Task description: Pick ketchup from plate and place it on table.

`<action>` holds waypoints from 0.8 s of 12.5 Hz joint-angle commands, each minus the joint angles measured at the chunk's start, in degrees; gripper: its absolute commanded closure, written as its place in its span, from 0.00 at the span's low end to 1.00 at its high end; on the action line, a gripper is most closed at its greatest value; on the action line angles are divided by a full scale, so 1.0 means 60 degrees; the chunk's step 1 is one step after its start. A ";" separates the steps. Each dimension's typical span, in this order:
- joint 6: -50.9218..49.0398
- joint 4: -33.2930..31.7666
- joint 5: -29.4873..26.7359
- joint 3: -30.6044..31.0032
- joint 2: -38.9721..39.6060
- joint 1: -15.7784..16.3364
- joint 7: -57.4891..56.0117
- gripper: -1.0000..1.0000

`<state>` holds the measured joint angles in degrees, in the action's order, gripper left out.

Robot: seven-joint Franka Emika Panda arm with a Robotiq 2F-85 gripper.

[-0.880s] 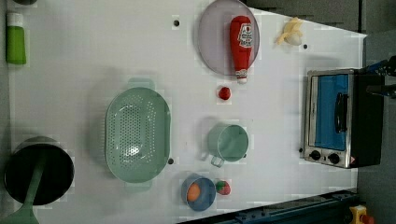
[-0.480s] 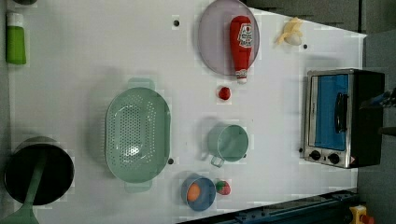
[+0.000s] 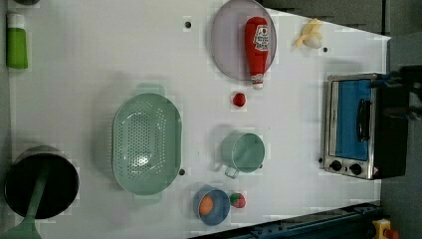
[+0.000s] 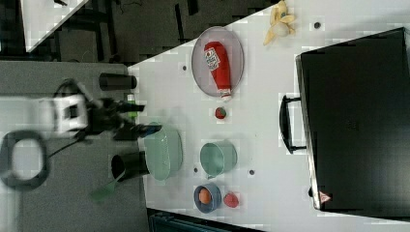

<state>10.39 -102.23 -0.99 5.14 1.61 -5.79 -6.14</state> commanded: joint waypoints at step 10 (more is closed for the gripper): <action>0.3333 -0.0099 0.0074 0.0328 0.3755 0.0340 -0.4490 0.00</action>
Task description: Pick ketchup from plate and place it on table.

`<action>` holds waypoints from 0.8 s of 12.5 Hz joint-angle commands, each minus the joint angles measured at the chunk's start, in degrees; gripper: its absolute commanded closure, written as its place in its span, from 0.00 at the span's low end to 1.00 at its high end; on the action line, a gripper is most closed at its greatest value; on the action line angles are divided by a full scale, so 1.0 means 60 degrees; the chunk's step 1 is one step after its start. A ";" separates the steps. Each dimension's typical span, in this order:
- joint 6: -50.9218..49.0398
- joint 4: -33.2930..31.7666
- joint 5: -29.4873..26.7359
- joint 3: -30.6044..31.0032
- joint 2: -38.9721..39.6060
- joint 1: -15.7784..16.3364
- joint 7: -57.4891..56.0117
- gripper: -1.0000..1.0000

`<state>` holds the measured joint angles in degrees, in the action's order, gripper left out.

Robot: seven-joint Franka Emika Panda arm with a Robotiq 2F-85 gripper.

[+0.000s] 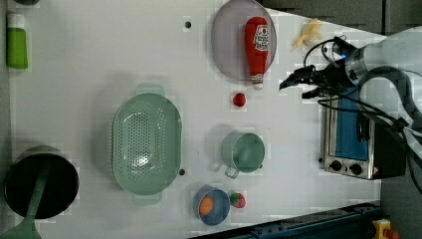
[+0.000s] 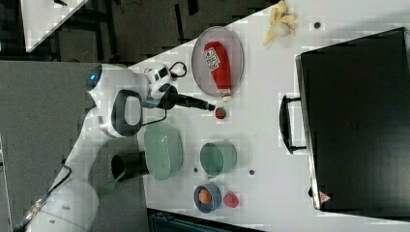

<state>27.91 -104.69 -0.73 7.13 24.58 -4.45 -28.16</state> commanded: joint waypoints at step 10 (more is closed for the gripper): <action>0.2643 0.2642 0.0969 -0.0007 0.3108 0.0438 -0.0895 0.00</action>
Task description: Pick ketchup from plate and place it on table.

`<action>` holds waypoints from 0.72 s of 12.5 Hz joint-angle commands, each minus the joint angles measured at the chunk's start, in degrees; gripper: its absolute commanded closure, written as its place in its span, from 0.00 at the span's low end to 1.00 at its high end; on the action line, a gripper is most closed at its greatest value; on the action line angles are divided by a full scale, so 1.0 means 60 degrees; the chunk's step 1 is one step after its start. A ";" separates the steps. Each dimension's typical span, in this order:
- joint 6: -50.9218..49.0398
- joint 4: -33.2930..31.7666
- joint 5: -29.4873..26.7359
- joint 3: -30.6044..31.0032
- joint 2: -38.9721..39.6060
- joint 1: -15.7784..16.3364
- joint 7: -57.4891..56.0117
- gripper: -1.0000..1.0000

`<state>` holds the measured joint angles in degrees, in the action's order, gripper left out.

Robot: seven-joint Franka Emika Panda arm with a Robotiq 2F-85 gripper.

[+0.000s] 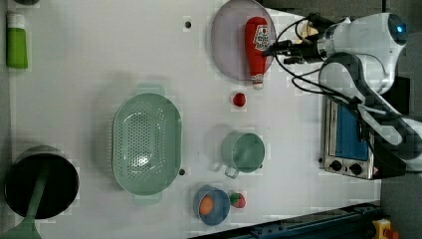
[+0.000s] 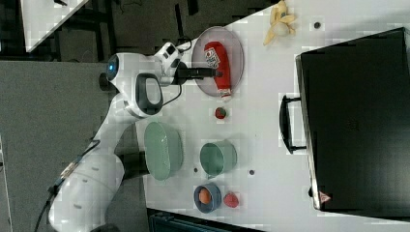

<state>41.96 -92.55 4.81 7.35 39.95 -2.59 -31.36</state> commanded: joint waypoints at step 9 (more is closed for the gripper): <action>0.1057 0.1459 0.0047 -0.0110 0.1819 0.0156 -0.0362 0.00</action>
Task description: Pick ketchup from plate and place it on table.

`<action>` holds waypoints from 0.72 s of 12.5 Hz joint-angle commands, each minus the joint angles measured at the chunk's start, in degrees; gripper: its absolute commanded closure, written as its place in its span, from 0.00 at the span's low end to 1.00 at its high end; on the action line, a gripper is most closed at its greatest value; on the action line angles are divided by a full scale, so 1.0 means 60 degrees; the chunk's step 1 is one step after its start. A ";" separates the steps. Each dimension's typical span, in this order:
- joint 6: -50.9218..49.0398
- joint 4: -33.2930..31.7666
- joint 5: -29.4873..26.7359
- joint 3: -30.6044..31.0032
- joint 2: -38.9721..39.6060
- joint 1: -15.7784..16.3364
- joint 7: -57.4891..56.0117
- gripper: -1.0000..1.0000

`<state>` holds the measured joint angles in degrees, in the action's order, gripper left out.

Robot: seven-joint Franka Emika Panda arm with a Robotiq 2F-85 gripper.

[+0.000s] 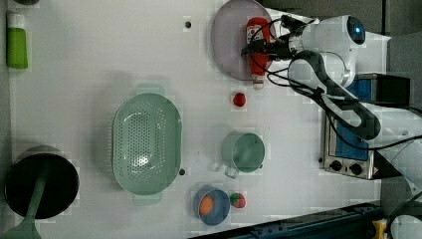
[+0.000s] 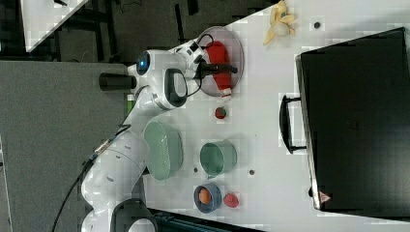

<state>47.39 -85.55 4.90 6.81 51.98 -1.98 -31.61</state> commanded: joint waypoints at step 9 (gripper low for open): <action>-0.0154 0.0451 0.0004 -0.0079 -0.0869 0.0025 -0.0266 0.36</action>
<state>47.25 -84.27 4.98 5.85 50.95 -1.69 -32.09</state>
